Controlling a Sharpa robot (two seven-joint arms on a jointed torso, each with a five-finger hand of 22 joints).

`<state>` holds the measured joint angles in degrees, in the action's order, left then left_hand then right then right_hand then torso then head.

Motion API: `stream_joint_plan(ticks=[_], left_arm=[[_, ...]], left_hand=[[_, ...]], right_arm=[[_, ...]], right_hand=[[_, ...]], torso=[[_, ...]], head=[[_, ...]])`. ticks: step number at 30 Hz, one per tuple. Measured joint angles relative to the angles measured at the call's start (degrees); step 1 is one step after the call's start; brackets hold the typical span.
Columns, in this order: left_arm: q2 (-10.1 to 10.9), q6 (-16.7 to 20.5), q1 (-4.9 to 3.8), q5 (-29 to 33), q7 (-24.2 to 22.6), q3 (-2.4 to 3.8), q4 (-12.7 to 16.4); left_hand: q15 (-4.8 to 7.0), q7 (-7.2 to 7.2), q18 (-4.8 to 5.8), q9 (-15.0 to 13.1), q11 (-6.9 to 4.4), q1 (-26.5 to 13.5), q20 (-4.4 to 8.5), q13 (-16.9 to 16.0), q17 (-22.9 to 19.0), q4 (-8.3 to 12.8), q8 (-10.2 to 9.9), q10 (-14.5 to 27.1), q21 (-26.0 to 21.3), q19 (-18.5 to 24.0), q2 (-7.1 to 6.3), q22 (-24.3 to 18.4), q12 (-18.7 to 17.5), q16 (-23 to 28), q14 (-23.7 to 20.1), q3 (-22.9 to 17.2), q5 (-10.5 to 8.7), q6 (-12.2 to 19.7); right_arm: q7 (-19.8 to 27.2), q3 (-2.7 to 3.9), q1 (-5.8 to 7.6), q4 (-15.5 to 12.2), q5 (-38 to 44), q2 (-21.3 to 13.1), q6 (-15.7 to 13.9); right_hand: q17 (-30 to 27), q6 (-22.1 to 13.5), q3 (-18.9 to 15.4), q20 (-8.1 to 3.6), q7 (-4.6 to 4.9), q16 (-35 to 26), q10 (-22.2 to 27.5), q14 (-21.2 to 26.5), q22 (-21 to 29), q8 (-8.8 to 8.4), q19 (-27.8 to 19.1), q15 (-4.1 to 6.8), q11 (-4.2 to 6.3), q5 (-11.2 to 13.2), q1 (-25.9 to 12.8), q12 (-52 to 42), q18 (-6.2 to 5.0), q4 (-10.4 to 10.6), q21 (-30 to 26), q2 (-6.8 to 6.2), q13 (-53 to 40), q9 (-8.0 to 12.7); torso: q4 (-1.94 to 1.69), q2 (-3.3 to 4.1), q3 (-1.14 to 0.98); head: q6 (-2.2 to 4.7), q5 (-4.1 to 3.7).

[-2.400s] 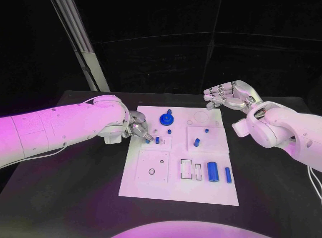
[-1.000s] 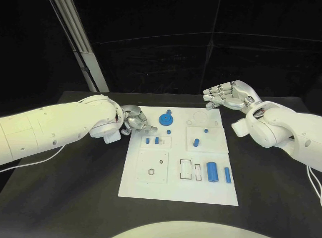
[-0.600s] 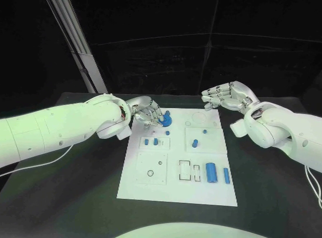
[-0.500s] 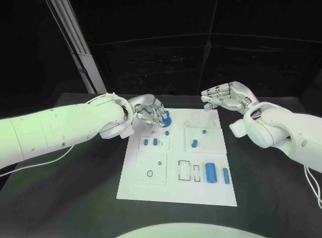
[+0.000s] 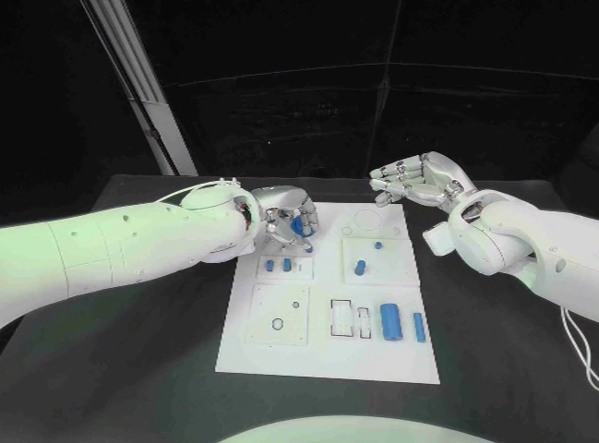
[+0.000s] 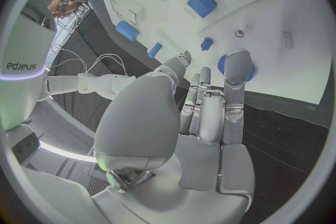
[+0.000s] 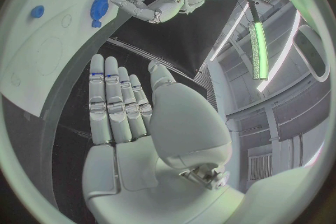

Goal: Assemble the parts on the task board

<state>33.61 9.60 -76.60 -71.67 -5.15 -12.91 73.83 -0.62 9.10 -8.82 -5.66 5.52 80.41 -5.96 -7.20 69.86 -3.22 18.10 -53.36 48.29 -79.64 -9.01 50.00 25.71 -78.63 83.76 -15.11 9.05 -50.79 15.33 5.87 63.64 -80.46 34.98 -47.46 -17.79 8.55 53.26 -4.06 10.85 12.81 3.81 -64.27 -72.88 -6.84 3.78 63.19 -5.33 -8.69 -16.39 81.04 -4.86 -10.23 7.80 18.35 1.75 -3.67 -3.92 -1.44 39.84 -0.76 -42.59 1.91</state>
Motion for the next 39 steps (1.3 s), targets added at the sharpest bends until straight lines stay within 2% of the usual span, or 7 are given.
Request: stream_joint_plan(ticks=[7,15,17,26,39], left_arm=[[-1.5,-1.0,0.16,-3.4,0.3,-0.07,-1.4],[-2.6,-3.2,0.25,-5.1,1.2,-0.09,-2.6],[-2.9,-3.8,0.29,-5.3,1.4,-0.09,-2.9],[-4.0,-5.9,0.61,-5.8,2.2,-0.09,-4.6],[-5.2,-6.7,0.81,-6.0,2.4,-0.09,-6.5]], left_hand=[[0.00,-0.29,0.00,0.6,-0.31,-0.4,0.25,1.1,0.9,0.2,-0.8,-0.7,4.1,-1.0,0.38,3.9,-0.7,-0.9,0.0,0.2,0.00,-0.9],[0.20,-0.59,-0.01,1.0,-0.42,-0.7,0.23,1.9,0.7,0.6,-1.0,-1.7,5.0,-1.4,0.75,4.9,-1.1,-0.9,0.2,-0.2,0.00,-2.3],[0.20,-0.78,0.88,1.0,-0.61,-0.7,0.38,2.1,0.7,0.6,-1.0,-2.2,5.7,-1.5,0.75,5.5,-1.5,-1.2,0.2,-0.3,0.00,-3.0],[0.40,-0.91,0.87,1.3,-0.81,-0.7,0.44,2.9,0.5,0.9,-1.6,-3.5,6.8,-1.6,1.19,6.7,-2.2,-1.2,0.4,-1.0,0.00,-4.0],[0.62,-1.10,0.87,1.5,-0.82,-0.5,0.62,3.4,0.3,1.1,-2.1,-4.3,8.0,-1.8,1.45,8.0,-2.9,-1.2,0.2,-1.6,0.01,-4.6]], right_arm=[[0.0,0.00,0.00,0.0,0.0,0.1,0.0],[0.0,0.00,0.00,0.0,0.0,0.3,0.0],[0.0,0.00,0.00,0.0,0.0,0.3,0.0],[0.0,0.00,0.00,0.0,0.0,0.4,0.0],[0.0,0.01,0.00,0.0,0.0,0.6,0.0]], right_hand=[[0.0,0.0,0.0,0.00,0.00,0.0,0.0,0.0,0.0,0.00,0.0,0.00,0.00,0.0,0.0,0.0,0.00,0.0,0.0,0.00,0.0,0.0],[0.0,0.0,0.0,0.00,0.00,0.0,0.2,0.0,0.1,0.00,0.0,0.00,-0.21,0.0,0.0,0.0,0.01,0.0,0.0,0.00,0.0,0.0],[0.0,0.0,0.0,0.00,0.00,0.0,0.2,0.0,0.1,0.00,0.0,0.00,-0.21,0.0,0.0,0.0,0.00,0.0,0.0,0.00,0.0,0.0],[0.0,0.0,0.0,0.00,0.00,0.0,0.2,0.0,0.1,0.00,0.0,0.00,-0.21,0.0,0.0,0.0,0.00,0.0,0.0,0.00,0.0,0.0],[0.0,0.0,0.0,0.00,0.00,0.0,0.2,0.0,0.0,0.00,0.0,0.00,-0.21,0.0,0.0,-0.2,0.00,0.0,0.0,0.00,0.0,0.0]], torso=[[0.00,-0.01,-0.01],[0.00,-0.01,-0.02],[0.00,-0.01,-0.03],[0.00,-0.03,-0.04],[-0.06,-0.04,-0.03]], head=[[-0.01,0.01],[-0.07,-0.08],[-0.13,-0.10],[-0.32,-0.04],[-0.41,-0.08]])
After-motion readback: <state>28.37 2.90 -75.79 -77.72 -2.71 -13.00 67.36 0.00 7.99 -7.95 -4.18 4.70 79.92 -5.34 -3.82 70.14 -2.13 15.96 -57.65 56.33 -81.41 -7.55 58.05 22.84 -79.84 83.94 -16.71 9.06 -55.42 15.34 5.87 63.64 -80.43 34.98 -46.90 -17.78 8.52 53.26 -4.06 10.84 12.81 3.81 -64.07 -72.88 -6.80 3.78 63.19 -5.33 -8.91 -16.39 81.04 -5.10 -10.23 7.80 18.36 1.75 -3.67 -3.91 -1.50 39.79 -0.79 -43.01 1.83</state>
